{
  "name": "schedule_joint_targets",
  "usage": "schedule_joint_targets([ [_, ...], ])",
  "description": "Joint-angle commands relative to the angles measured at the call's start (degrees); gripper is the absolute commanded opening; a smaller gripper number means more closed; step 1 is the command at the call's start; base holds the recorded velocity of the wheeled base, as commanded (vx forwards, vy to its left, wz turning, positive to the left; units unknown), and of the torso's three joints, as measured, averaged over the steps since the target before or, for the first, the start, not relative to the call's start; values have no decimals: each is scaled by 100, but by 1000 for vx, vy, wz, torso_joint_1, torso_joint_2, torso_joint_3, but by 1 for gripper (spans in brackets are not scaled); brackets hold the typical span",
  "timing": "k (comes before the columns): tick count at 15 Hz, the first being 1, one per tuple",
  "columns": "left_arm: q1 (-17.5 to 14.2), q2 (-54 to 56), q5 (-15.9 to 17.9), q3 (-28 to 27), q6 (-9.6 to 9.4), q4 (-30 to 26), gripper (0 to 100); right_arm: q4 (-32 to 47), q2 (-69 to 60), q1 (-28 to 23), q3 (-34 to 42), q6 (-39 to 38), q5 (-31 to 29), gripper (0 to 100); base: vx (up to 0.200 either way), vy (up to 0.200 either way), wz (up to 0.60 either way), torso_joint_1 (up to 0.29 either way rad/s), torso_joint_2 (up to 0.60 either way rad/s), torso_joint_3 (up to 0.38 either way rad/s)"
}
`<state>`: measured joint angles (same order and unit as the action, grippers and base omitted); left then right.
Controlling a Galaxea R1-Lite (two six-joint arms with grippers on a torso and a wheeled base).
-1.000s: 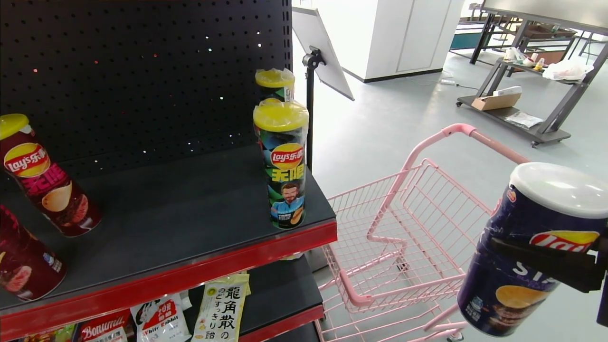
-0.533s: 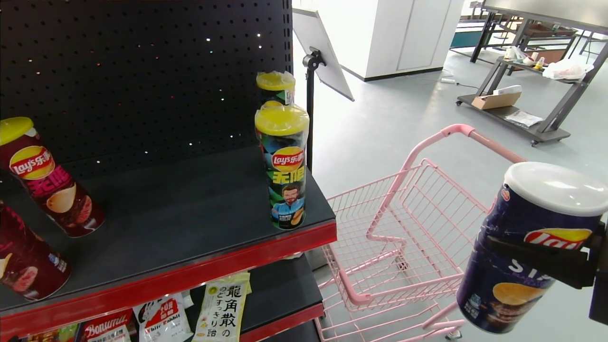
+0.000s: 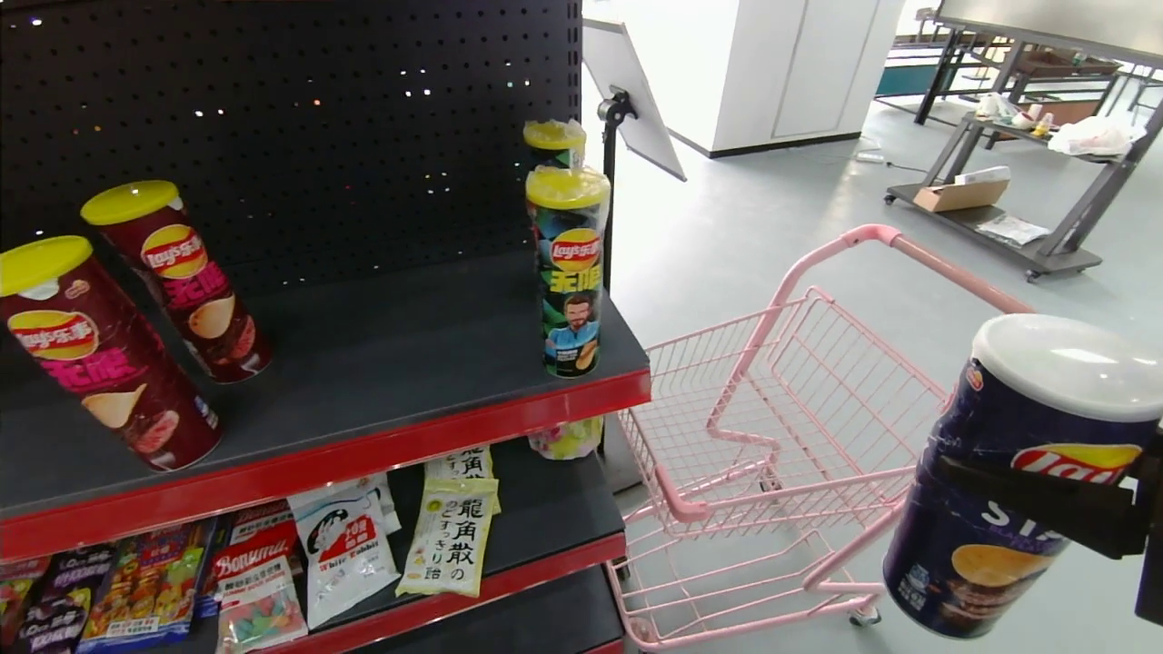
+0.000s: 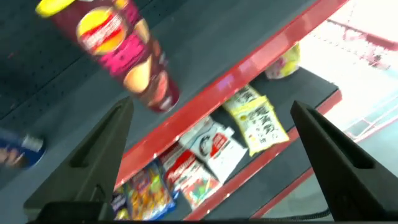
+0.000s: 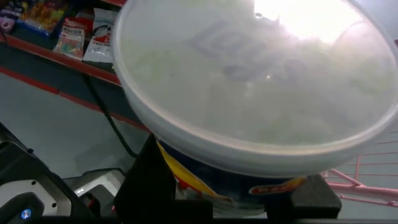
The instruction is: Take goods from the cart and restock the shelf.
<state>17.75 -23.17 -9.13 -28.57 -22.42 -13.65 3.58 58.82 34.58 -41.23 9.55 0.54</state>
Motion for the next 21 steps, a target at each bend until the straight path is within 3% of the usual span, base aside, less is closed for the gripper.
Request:
schedule_joint_targets([
  [1,0,15,-1,-34,1,3,100,2,33,4,10,3,17,0,0,0,600,17,2,2],
  [4,0,6,-1,-34,1,3,100,2,51,4,10,3,17,0,0,0,600,2,2,7],
  [9,0,23,-1,-8,1,3,100,-95,-125,-57,168,-40,166,0,0,0,0,0,0,0],
  [12,0,41,-1,10,1,-6,100,-631,-55,-57,308,12,931,0,0,200,0,-5,2,4],
  [15,0,32,-1,1,1,-6,100,-1404,7,-48,809,223,940,0,0,200,0,14,7,2],
  [18,0,23,-1,10,1,-6,100,-1448,-37,13,959,206,1001,0,0,200,0,1,2,-1],
  [21,0,15,-1,10,1,-6,100,-1457,16,198,968,179,1660,0,0,200,0,4,1,5],
])
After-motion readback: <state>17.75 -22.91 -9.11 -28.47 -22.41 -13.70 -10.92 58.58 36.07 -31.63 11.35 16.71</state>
